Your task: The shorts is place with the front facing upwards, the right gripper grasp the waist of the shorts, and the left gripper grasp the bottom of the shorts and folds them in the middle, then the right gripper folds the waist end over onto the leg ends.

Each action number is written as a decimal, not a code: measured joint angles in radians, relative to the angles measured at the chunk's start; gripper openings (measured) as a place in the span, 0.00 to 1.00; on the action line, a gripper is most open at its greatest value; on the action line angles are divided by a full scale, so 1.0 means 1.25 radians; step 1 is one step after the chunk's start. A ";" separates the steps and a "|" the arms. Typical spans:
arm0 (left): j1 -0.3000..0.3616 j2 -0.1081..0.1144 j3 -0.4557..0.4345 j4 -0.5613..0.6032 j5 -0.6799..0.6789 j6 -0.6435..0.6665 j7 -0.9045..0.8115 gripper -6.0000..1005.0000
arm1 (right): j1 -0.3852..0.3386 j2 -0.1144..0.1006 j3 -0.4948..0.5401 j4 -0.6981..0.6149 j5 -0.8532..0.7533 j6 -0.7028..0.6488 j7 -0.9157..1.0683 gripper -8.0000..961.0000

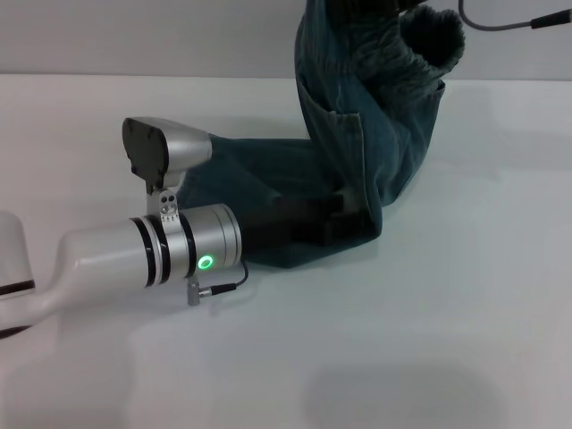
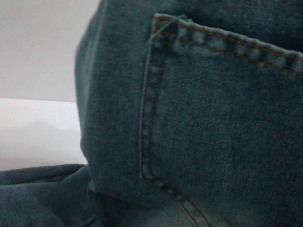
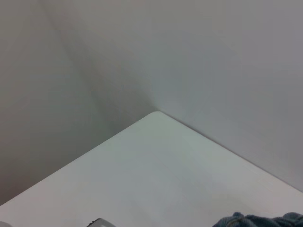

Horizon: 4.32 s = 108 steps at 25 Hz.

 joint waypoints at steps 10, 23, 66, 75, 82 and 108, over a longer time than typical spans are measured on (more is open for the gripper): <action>0.039 0.009 0.001 0.033 0.005 0.096 -0.004 0.63 | -0.015 0.001 -0.010 0.023 -0.005 0.023 -0.008 0.08; 0.179 0.016 0.086 0.303 0.011 0.348 -0.212 0.63 | -0.038 -0.004 -0.018 0.064 -0.009 0.055 -0.046 0.08; 0.261 0.014 -0.024 0.374 -0.088 0.267 -0.142 0.63 | 0.145 0.062 -0.309 0.292 -0.069 0.278 -0.132 0.58; 0.263 0.013 -0.024 0.374 -0.104 0.225 -0.123 0.63 | 0.147 0.065 -0.329 0.212 -0.089 0.272 -0.147 0.60; 0.261 0.016 -0.024 0.374 -0.115 0.237 -0.119 0.63 | 0.010 0.063 -0.311 0.116 0.012 0.368 -0.152 0.60; 0.176 0.005 0.176 0.196 -0.108 0.356 -0.228 0.63 | -0.399 0.060 -0.205 0.141 0.616 0.532 -0.529 0.59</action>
